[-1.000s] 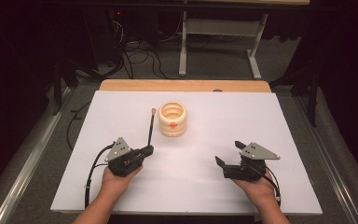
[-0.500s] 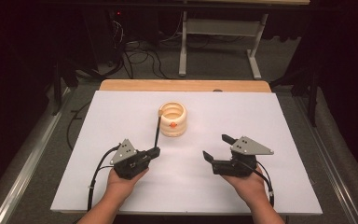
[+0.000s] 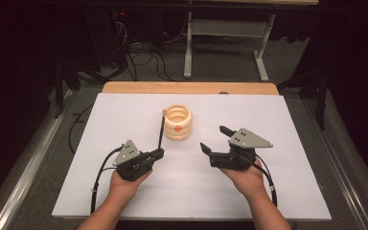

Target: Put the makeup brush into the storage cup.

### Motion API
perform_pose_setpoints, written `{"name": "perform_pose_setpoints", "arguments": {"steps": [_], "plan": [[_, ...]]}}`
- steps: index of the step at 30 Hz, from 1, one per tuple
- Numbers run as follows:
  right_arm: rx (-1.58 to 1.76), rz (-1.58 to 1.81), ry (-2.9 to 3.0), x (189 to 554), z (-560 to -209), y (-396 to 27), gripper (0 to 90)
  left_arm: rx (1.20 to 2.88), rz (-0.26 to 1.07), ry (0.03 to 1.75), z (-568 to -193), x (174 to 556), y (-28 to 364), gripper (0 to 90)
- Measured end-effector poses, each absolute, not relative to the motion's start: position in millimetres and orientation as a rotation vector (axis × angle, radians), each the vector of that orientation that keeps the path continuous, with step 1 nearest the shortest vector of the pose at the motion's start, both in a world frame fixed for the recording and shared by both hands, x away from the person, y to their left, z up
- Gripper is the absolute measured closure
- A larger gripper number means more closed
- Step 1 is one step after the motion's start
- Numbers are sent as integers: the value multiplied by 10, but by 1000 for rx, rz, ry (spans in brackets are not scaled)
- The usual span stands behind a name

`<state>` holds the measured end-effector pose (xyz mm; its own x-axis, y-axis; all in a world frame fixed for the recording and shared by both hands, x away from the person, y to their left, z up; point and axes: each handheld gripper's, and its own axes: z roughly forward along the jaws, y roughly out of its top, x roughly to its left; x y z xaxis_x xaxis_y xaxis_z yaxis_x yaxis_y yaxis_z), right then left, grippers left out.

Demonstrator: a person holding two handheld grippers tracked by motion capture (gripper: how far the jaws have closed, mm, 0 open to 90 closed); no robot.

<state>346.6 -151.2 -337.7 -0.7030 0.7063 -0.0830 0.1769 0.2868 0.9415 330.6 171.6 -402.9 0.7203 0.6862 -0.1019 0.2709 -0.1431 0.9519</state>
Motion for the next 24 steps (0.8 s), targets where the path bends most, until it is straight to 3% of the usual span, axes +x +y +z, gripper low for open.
{"name": "perform_pose_setpoints", "arguments": {"steps": [8, 24], "plan": [[814, 1432, 2109, 3410, -3552, -1507, 192, 1728, 454, 744, -3895, 3370, 1568, 855], [786, 1521, 2071, 3304, -3560, -1582, 268, 1804, 383, 699, -4157, 3299, 1246, 855]]}}
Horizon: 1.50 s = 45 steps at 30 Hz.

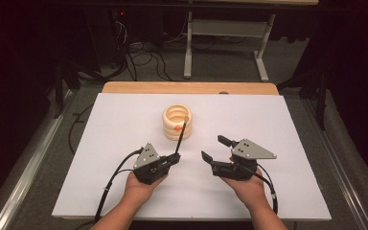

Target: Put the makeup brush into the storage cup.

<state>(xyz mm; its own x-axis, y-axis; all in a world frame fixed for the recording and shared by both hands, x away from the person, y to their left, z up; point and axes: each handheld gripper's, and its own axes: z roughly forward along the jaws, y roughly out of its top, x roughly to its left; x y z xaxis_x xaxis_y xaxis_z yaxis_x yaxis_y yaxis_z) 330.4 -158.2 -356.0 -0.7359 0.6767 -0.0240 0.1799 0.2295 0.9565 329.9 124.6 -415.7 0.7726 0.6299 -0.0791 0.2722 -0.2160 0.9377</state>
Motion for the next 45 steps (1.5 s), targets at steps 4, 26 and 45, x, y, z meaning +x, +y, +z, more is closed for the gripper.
{"name": "perform_pose_setpoints", "arguments": {"steps": [4, 26, 45], "plan": [[785, 1540, 2078, 3287, -3567, -1557, 289, 1821, 380, 694, -4210, 3286, 1204, 855], [823, 1683, 2067, 3246, -3596, -1434, 458, 1865, 345, 658, -4336, 3183, 966, 855], [872, 1726, 2091, 3269, -3696, -1310, 643, 1869, 328, 623, -4334, 3148, 914, 855]]}}
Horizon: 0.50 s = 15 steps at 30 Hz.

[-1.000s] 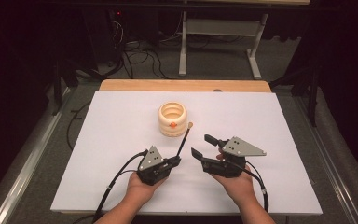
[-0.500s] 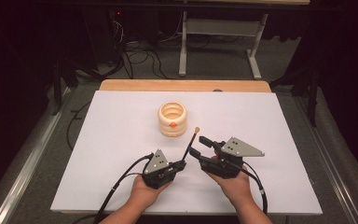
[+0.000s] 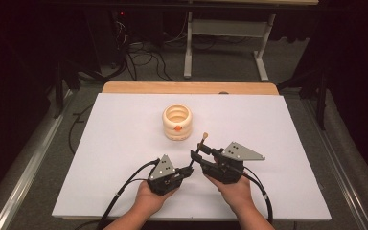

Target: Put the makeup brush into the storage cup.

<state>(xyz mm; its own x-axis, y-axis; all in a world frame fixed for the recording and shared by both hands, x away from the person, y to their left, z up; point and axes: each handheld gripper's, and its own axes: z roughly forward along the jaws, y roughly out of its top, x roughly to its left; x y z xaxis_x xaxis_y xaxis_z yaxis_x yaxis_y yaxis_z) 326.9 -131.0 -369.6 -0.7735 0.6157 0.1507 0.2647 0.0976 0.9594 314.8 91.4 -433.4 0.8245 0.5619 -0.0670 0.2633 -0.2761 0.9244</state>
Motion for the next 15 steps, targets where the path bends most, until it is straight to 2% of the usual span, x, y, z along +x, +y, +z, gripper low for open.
{"name": "perform_pose_setpoints", "arguments": {"steps": [15], "plan": [[942, 1810, 2053, 3305, -3722, -1366, 752, 1877, 329, 621, -4344, 3150, 908, 855]]}}
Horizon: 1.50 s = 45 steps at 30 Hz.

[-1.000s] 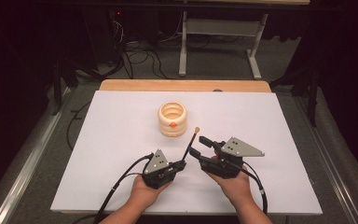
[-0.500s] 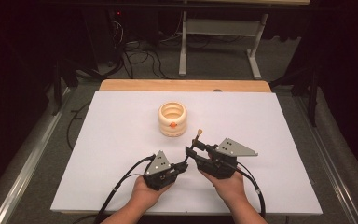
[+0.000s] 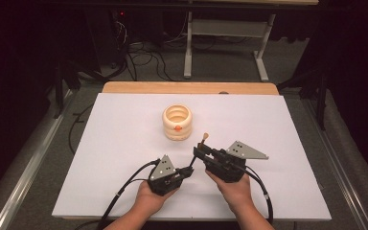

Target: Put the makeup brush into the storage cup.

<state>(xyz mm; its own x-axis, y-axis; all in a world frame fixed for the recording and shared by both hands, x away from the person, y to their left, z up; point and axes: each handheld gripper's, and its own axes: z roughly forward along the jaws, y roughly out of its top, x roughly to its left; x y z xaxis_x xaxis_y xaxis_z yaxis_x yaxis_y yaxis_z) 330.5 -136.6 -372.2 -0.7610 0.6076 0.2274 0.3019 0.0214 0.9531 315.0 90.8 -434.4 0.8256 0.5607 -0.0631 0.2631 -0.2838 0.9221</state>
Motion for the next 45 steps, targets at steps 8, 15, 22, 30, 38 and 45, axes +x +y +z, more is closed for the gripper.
{"name": "perform_pose_setpoints", "arguments": {"steps": [8, 15, 22, 30, 38, 45], "plan": [[944, 1825, 2056, 3309, -3720, -1379, 821, 1880, 324, 620, -4350, 3149, 901, 855], [959, 1847, 2066, 3319, -3716, -1385, 840, 1880, 326, 621, -4351, 3150, 899, 854], [950, 1860, 2079, 3318, -3710, -1386, 849, 1881, 329, 616, -4353, 3150, 898, 852], [940, 1872, 2086, 3312, -3705, -1378, 856, 1880, 321, 610, -4357, 3155, 897, 851], [924, 1891, 2100, 3312, -3701, -1377, 859, 1883, 312, 598, -4354, 3155, 887, 843], [920, 1892, 2099, 3309, -3695, -1379, 860, 1878, 312, 605, -4332, 3158, 871, 669]]}}
